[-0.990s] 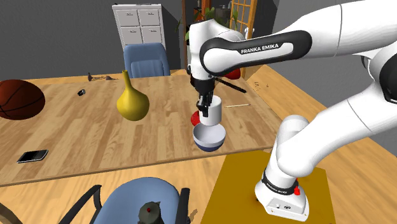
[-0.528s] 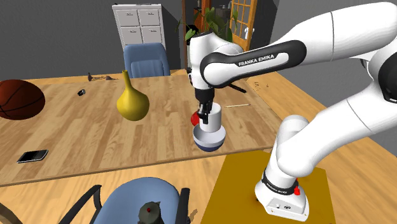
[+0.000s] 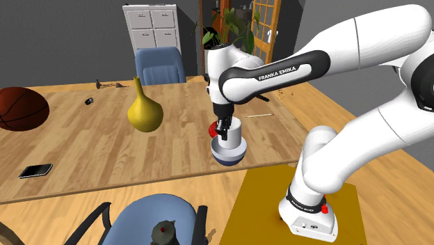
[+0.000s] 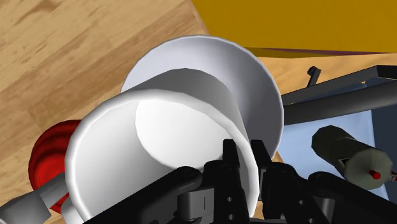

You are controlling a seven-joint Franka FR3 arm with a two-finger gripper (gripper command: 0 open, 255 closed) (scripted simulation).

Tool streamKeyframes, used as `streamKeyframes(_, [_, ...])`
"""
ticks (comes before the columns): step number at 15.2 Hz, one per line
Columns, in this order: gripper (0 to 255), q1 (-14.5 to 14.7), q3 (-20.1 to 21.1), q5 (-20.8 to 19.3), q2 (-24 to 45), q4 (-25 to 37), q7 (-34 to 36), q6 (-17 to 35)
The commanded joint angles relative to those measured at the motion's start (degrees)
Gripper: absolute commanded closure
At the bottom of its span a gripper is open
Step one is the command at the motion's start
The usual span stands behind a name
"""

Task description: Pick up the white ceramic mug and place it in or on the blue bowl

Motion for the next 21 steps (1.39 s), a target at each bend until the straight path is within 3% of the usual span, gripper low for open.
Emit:
streamKeyframes(1, [255,0.00,0.00,0.00,-0.01,-0.02,0.00,0.05])
streamKeyframes(3, [255,0.00,0.00,0.00,-0.01,-0.02,0.00,0.05])
streamKeyframes(4, [0,0.00,0.00,0.00,-0.01,-0.02,0.00,0.04])
streamKeyframes(9, [0,0.00,0.00,0.00,0.00,-0.01,0.00,0.04])
streamKeyframes(13, [0,0.10,0.17,0.18,-0.85,6.75,-0.04,-7.57])
streamKeyframes(21, [0,0.09,0.18,0.18,-0.85,6.75,-0.04,-7.57])
